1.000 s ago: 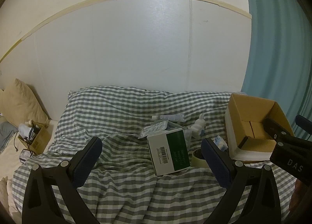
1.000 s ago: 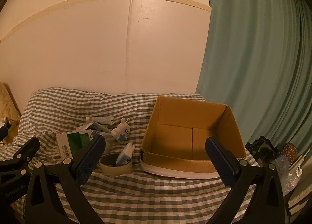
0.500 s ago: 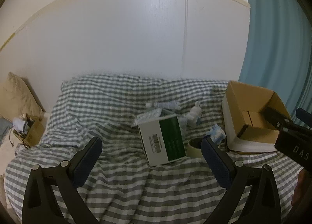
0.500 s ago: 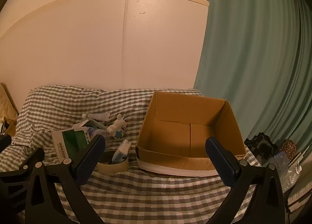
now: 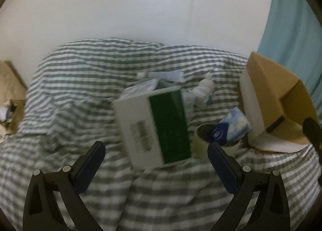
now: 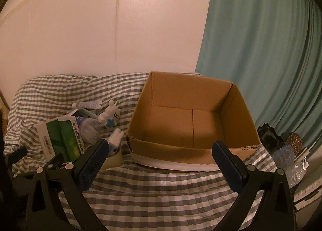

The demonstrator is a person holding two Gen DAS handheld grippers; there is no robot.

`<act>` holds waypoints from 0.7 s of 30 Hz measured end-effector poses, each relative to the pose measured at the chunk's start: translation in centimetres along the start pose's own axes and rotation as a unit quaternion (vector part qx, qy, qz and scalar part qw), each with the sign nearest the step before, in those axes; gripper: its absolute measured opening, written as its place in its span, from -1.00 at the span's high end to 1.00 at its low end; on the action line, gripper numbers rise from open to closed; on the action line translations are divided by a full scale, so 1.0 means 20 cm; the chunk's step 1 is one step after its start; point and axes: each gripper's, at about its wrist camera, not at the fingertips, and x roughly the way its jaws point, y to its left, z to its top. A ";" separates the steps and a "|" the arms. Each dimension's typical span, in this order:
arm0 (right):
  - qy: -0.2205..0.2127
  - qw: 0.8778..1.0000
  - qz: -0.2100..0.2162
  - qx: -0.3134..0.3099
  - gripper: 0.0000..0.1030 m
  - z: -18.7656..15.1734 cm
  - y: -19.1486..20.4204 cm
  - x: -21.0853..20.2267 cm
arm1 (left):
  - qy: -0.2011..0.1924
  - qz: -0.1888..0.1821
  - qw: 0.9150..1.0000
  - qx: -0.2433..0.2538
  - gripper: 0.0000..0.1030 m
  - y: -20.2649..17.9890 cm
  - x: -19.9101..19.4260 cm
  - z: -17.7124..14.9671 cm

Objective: Organize objects
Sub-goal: 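Grasp the white-and-green medicine box with the left gripper while the right grasps a small white packet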

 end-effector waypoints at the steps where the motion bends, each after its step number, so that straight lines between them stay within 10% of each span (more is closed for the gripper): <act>1: -0.002 1.000 0.002 0.002 -0.99 0.00 0.00 0.00 | 0.001 -0.005 1.000 -0.003 -1.00 0.00 0.02 0.02; 12: 0.006 1.000 -0.005 -0.016 -0.99 -0.01 0.05 0.05 | 0.058 -0.049 0.996 -0.044 -0.98 0.05 0.32 0.10; 14: 0.006 1.000 -0.004 -0.017 -0.99 0.00 0.06 0.04 | 0.060 -0.058 0.995 -0.060 -0.57 0.10 0.33 0.09; 21: 0.034 0.995 0.096 0.013 -0.99 0.06 0.13 -0.07 | -0.017 -0.097 0.989 -0.112 -0.51 0.34 0.01 0.04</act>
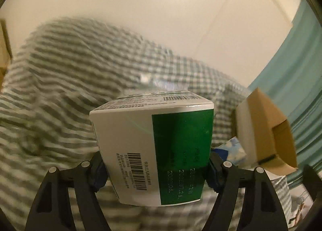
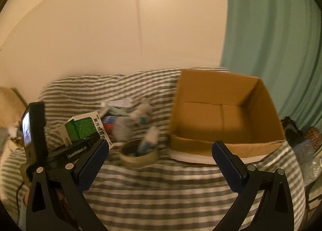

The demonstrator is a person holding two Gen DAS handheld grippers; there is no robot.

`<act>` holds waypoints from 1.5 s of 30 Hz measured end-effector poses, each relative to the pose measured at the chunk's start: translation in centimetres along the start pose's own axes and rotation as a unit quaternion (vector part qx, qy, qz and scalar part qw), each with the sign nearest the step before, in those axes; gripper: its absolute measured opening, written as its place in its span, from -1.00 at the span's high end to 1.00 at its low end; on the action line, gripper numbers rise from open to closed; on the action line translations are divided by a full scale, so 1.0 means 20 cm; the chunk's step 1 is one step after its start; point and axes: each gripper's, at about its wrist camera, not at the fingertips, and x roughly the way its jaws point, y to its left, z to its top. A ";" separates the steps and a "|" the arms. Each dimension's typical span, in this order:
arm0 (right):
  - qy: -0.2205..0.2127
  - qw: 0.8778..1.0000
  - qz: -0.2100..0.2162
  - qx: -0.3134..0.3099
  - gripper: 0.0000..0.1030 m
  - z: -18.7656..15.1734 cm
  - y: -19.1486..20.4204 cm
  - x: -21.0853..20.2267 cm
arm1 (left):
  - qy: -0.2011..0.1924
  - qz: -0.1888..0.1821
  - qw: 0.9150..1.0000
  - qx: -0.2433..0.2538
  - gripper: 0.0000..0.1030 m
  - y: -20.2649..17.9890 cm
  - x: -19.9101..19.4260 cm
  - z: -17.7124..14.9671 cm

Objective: Organize objects
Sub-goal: 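Grasp the white-and-green medicine box with the left gripper while the right grasps a small white packet, then drop the medicine box into the cardboard box with the left gripper while the right drops the packet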

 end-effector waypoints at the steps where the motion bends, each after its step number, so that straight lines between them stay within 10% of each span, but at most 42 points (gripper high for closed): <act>1: 0.008 1.000 0.007 -0.003 -0.99 0.00 0.03 0.00 | -0.015 0.016 1.000 0.008 -0.51 0.01 -0.06 0.01; 8: 0.098 0.995 0.009 0.001 -0.92 -0.06 0.14 0.25 | -0.067 0.095 0.991 0.069 -0.51 0.08 -0.23 0.09; 13: 0.145 0.989 -0.024 -0.010 -0.24 -0.04 0.13 0.51 | -0.058 0.088 0.991 0.079 -0.51 0.13 -0.17 0.08; 20: 0.140 0.988 -0.053 -0.027 -0.07 -0.02 0.15 0.67 | -0.029 0.062 0.995 0.077 -0.51 0.17 -0.07 0.06; 22: 0.134 0.988 -0.067 -0.047 0.49 -0.02 0.18 0.69 | -0.025 0.062 0.994 0.081 -0.51 0.15 -0.06 0.05; 24: 0.126 0.988 -0.068 -0.057 0.55 -0.01 0.20 0.68 | -0.024 0.063 0.994 0.082 -0.51 0.13 -0.07 0.06; 33: 0.047 0.992 0.019 -0.111 0.62 0.20 0.22 0.16 | -0.085 0.035 0.985 0.147 -0.51 -0.19 -0.44 0.17; 37: -0.032 0.981 -0.012 -0.193 0.62 0.35 0.18 -0.19 | -0.106 0.004 0.978 0.182 -0.51 -0.40 -0.63 0.21; 45: -0.098 0.984 -0.028 -0.148 0.61 0.52 -0.30 -0.50 | -0.113 -0.046 0.965 0.234 -0.51 -0.93 -0.70 0.24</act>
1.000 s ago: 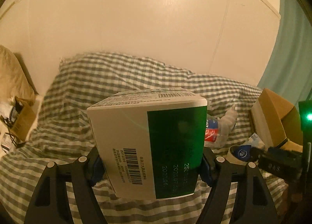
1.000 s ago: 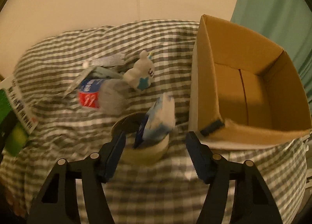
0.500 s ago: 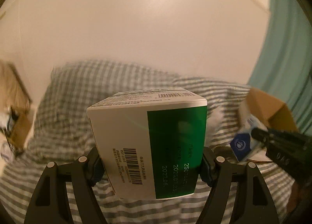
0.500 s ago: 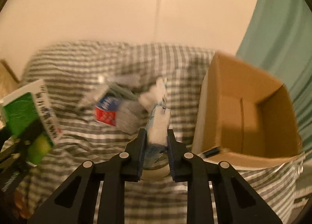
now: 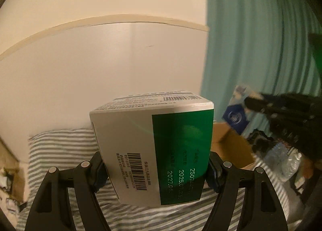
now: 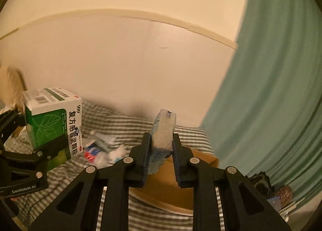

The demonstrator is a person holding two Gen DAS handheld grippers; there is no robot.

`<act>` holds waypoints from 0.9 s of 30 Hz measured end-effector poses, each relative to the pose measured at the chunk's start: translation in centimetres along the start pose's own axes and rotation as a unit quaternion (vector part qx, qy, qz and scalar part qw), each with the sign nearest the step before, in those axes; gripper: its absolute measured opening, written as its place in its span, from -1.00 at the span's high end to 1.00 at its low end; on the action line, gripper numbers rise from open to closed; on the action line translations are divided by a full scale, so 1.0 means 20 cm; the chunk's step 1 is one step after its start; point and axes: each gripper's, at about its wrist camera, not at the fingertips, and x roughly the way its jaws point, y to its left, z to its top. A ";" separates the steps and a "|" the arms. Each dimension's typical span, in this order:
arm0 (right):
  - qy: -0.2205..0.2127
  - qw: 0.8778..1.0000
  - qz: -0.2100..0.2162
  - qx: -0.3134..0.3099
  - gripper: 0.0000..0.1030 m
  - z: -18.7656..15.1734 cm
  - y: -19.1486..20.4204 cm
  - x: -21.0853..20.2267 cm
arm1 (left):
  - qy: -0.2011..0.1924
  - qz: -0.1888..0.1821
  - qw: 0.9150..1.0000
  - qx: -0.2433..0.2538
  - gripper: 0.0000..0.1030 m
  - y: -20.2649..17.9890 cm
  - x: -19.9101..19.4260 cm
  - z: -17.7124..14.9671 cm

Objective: Organize objects
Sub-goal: 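Drop the medicine box into the cardboard box with the left gripper while the right drops the packet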

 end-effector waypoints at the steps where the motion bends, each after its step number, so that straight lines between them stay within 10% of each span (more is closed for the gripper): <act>1: 0.003 1.000 -0.001 0.007 0.61 -0.02 -0.06 0.02 | 0.003 -0.009 1.000 -0.002 -0.51 -0.05 0.04 0.02; 8: 0.055 0.997 -0.017 0.054 0.61 -0.19 -0.40 0.26 | 0.074 -0.081 0.994 0.010 -0.51 -0.39 0.48 -0.01; 20: 0.116 0.989 0.006 0.092 0.53 -0.38 -0.53 0.60 | 0.137 -0.055 0.989 0.000 -0.71 -0.45 0.89 -0.12; 24: 0.101 0.990 -0.001 0.097 -0.19 -0.39 -0.56 0.55 | 0.125 -0.036 0.991 -0.012 -0.92 -0.39 0.79 -0.08; 27: 0.082 0.991 -0.011 0.101 -0.30 -0.35 -0.57 0.47 | 0.111 -0.024 0.994 -0.006 -0.93 -0.33 0.66 -0.01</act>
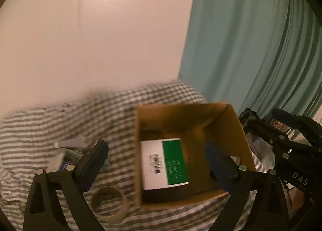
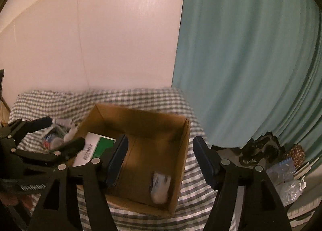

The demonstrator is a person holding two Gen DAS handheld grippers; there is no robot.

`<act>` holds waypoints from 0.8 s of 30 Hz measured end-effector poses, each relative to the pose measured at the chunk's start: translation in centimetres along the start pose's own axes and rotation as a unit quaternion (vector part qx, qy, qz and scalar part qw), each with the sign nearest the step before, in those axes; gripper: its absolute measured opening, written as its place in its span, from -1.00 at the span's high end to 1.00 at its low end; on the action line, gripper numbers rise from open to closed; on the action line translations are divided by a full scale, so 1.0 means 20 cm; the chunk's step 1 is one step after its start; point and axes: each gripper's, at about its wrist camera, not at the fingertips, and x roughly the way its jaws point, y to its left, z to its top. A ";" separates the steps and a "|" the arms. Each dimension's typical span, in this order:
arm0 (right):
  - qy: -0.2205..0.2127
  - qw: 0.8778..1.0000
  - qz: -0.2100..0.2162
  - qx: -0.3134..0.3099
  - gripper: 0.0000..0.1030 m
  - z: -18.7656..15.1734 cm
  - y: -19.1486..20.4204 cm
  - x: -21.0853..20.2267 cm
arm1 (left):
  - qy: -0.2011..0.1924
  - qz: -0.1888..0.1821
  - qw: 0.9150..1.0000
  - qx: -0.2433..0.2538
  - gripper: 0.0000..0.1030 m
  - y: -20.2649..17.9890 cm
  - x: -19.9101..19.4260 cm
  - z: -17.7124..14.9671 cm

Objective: Organize objects
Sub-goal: 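Drop the medicine box into the cardboard box with the left gripper while the right drops the packet, then grasp the beige tape roll by its rim with the right gripper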

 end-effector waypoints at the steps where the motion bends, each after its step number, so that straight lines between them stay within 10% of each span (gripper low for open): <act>1: -0.005 1.000 0.000 0.000 -0.31 0.01 0.01 -0.04 | -0.006 0.004 1.000 0.003 -0.95 0.01 -0.03 0.01; 14: -0.085 0.993 0.028 -0.071 -0.77 -0.12 0.50 -0.62 | -0.080 0.132 0.988 -0.003 -1.00 0.66 -0.64 -0.26; 24: 0.028 0.995 0.085 -0.044 -0.79 -0.46 1.01 -0.18 | -0.059 0.171 0.981 -0.066 -1.00 1.09 -0.55 -0.64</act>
